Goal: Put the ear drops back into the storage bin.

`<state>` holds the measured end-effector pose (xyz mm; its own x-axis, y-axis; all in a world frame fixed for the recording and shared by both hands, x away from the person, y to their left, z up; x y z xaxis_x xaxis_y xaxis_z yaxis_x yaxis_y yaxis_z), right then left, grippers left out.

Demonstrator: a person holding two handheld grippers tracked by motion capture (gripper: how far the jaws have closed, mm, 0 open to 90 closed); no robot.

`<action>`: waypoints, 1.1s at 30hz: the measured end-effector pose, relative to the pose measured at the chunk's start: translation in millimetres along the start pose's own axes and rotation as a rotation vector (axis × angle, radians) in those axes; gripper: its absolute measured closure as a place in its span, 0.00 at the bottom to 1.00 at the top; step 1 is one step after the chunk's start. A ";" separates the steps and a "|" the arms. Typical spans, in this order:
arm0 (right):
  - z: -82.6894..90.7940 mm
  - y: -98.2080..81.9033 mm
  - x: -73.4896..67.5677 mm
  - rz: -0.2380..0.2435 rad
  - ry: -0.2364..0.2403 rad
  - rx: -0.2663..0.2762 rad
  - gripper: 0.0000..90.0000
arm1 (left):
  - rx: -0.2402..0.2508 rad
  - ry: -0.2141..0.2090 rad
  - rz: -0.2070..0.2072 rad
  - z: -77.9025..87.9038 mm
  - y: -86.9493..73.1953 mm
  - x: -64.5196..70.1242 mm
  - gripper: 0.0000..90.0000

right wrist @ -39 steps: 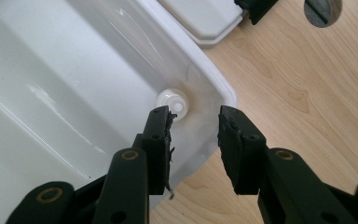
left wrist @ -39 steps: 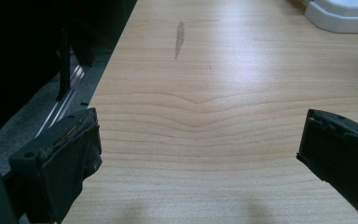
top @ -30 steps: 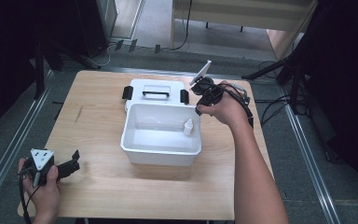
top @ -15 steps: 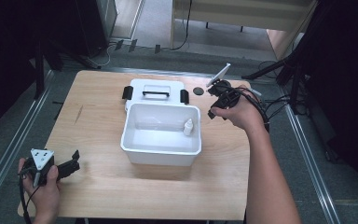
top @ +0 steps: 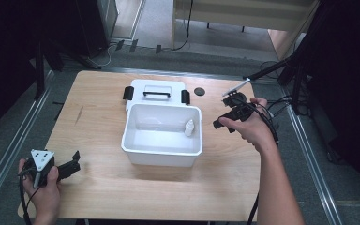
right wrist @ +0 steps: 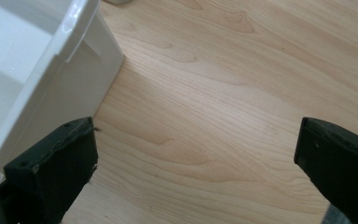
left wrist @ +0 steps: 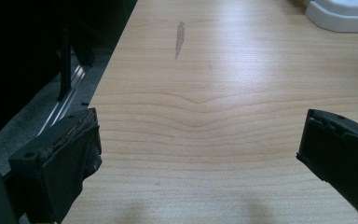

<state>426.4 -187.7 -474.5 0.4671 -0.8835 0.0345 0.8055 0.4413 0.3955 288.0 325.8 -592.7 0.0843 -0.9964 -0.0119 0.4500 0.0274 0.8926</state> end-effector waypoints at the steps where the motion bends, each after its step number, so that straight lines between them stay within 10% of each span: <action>1: -1.7 -4.9 3.0 0.008 -0.017 0.022 0.00 | 0.000 0.000 0.000 0.0 0.0 0.1 0.00; 18: -29.5 -79.0 18.7 -0.182 -0.001 0.261 0.00 | 0.002 0.003 -0.002 0.1 0.1 0.0 0.00; 33: -57.6 -154.7 35.1 -0.270 0.013 0.362 0.00 | 0.001 0.004 -0.006 0.4 0.0 0.2 0.00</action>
<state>339.1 -277.9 -587.3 0.2642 -0.9565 -0.1240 0.7209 0.1104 0.6841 287.6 325.6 -592.5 0.0848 -0.9962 -0.0189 0.4493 0.0213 0.8931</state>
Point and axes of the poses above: each handheld gripper's, and its own axes: z roughly backward along the jaws, y roughly out of its top, x roughly to its right, the point moved 9 cm from there along -z, roughly forward along the jaws, and after that the axes turned 1 degree about x, right-handed, at the moved point
